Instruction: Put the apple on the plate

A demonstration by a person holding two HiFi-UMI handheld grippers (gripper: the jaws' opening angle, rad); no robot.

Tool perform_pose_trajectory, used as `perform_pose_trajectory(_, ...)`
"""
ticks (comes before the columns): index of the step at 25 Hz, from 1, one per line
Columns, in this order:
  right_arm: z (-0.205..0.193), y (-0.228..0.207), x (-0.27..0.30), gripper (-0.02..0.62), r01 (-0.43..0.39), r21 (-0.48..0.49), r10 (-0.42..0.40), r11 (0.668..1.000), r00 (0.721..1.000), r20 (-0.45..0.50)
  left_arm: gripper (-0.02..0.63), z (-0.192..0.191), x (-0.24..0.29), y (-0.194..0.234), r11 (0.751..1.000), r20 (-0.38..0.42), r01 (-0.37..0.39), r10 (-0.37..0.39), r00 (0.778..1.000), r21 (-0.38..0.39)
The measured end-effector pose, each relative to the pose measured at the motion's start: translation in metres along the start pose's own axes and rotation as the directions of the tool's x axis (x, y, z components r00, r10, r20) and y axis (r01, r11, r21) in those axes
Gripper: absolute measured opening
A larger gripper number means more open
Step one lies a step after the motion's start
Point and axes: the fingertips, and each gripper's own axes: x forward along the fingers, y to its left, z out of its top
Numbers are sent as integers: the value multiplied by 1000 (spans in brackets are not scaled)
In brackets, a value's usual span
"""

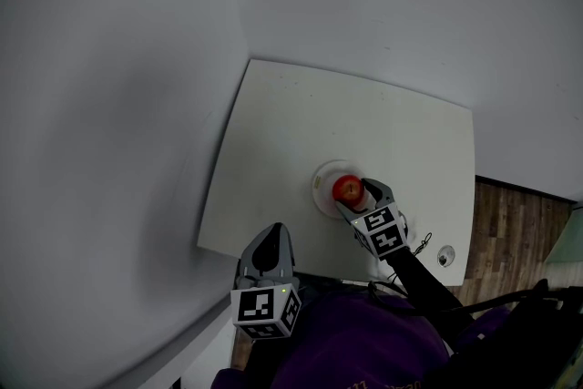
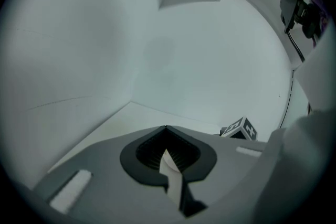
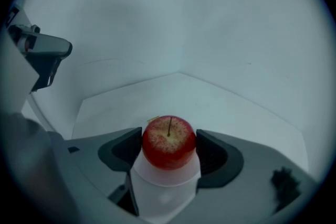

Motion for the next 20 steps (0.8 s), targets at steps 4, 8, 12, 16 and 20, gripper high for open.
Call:
perform_pose_trajectory(4, 2, 1, 0, 322, -1, -4, 1, 1000, 1000, 3, 5, 0, 1, 0, 1000, -4, 8, -8, 1000, -1)
perform_pose_trajectory(8, 4, 0, 1, 322, -3, 0, 3, 1000, 1000, 12, 5, 3, 5, 1, 1000, -1, -3, 3, 1000, -8)
perform_pose_trajectory(12, 6, 1, 3, 322, -6, 1, 6, 1000, 1000, 26, 5, 2, 8, 0, 1000, -8, 8, -8, 1000, 3)
perform_pose_trajectory(16, 8, 1, 5, 322, -8, -11, 8, 1000, 999, 39, 5, 2, 12, -1, 1000, -8, 15, -15, 1000, 2)
perform_pose_trajectory(20, 7, 2, 5, 322, -12, -25, 13, 1000, 999, 45, 5, 3, 13, -2, 1000, -8, 20, -20, 1000, 0)
